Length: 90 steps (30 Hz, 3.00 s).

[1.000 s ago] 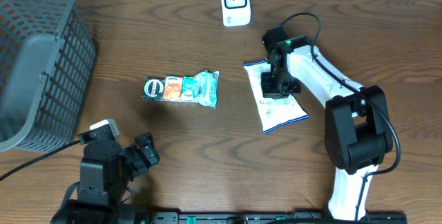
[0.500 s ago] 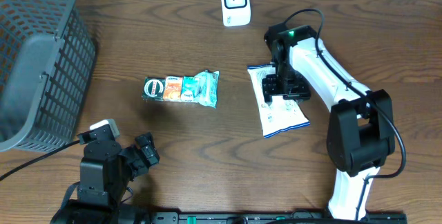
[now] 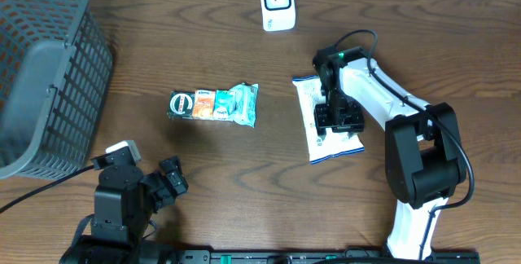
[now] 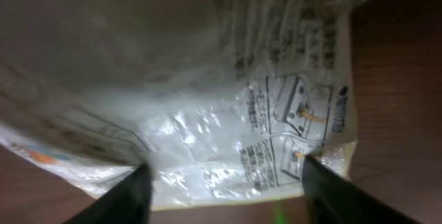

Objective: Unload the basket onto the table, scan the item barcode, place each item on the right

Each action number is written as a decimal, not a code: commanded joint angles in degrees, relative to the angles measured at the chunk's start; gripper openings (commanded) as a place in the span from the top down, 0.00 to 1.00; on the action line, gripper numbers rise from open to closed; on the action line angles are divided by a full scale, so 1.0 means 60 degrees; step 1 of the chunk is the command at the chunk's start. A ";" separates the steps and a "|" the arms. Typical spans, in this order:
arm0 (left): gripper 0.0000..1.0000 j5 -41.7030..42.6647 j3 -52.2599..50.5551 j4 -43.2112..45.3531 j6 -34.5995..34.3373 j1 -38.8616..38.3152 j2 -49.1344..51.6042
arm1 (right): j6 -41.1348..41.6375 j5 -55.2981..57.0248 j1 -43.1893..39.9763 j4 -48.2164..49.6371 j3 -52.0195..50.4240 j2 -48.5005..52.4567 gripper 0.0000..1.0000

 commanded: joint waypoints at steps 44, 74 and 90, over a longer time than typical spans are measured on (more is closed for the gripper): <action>0.02 -0.0025 0.0018 0.0007 0.0018 0.0018 -0.0044 | 0.0248 0.0634 0.0058 0.4590 -0.0390 -0.0368 0.01; 0.02 -0.0025 0.0018 0.0007 0.0018 0.0022 -0.0044 | 0.0076 0.0124 0.0098 0.2594 -0.0688 -0.0441 0.22; 0.02 -0.0025 0.0018 0.0007 0.0018 0.0018 -0.0044 | 0.0069 0.0270 0.0164 -0.0597 0.1413 -0.0444 0.01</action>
